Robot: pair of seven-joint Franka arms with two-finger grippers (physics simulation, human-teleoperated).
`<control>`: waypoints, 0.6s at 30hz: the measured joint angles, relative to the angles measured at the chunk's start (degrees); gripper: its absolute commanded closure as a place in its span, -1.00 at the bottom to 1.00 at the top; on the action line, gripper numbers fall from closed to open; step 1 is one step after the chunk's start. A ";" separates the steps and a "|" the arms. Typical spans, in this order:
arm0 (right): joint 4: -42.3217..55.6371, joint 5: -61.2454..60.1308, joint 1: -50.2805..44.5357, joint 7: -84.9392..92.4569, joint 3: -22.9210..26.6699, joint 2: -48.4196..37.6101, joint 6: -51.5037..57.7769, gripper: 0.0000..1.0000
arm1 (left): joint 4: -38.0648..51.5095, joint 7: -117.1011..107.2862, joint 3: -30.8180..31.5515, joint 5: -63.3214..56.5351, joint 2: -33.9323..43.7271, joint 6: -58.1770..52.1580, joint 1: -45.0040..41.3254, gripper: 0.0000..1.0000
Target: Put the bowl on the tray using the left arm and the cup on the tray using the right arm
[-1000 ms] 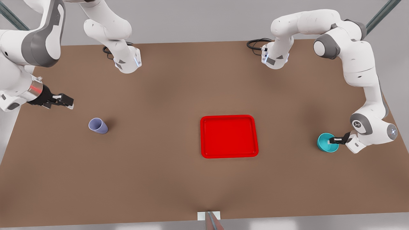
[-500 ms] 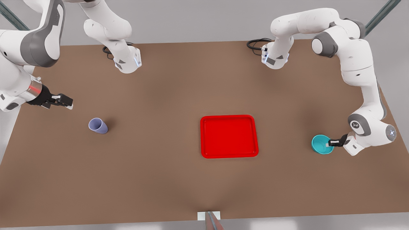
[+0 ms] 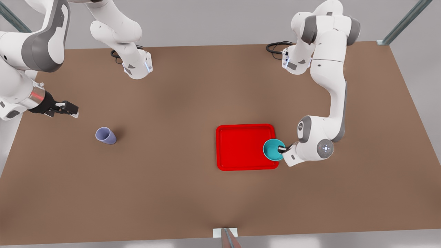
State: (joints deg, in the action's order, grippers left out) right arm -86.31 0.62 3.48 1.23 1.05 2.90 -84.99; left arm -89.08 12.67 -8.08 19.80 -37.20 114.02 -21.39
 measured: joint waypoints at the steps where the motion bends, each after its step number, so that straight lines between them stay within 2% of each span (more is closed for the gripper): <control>1: 0.00 0.00 -0.05 0.00 0.00 0.00 -0.08 -1.00 | -0.04 -0.05 0.17 0.03 -0.21 0.38 -0.28 0.57; 8: 0.00 0.00 -0.02 0.00 0.00 0.00 -0.07 -1.00 | 0.05 -2.70 0.27 0.62 -1.80 1.44 -4.08 0.57; 9: 0.00 0.00 0.01 0.00 0.00 0.00 -0.09 -1.00 | 0.05 -2.65 0.27 0.71 -1.95 1.74 -4.36 0.06; 10: 0.00 0.00 0.01 0.00 0.00 0.00 -0.06 -1.00 | 0.05 -1.91 0.26 1.56 -2.25 1.81 -4.36 -0.86; 11: 0.00 0.00 0.00 0.00 0.00 0.00 -0.06 -1.00 | 0.05 -1.76 0.26 2.93 -2.35 2.43 -4.37 -1.00; 16: 0.01 0.00 -0.08 -0.09 0.00 0.06 -0.07 -1.00 | 0.29 -1.30 0.13 7.19 -2.58 3.10 -4.37 -1.00; 17: 0.09 0.00 -0.04 -0.09 0.00 0.09 -0.09 -1.00 | 0.73 -0.69 -1.20 6.03 -1.37 1.96 -4.21 -1.00; 18: 0.09 0.00 0.00 -0.09 0.00 0.09 -0.09 -1.00 | 1.78 -0.64 -4.09 4.15 1.87 -3.74 -4.08 -1.00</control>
State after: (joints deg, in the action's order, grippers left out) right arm -86.22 0.62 3.48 1.14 1.05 2.99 -85.08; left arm -87.30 12.03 -12.18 23.95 -35.34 110.28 -25.46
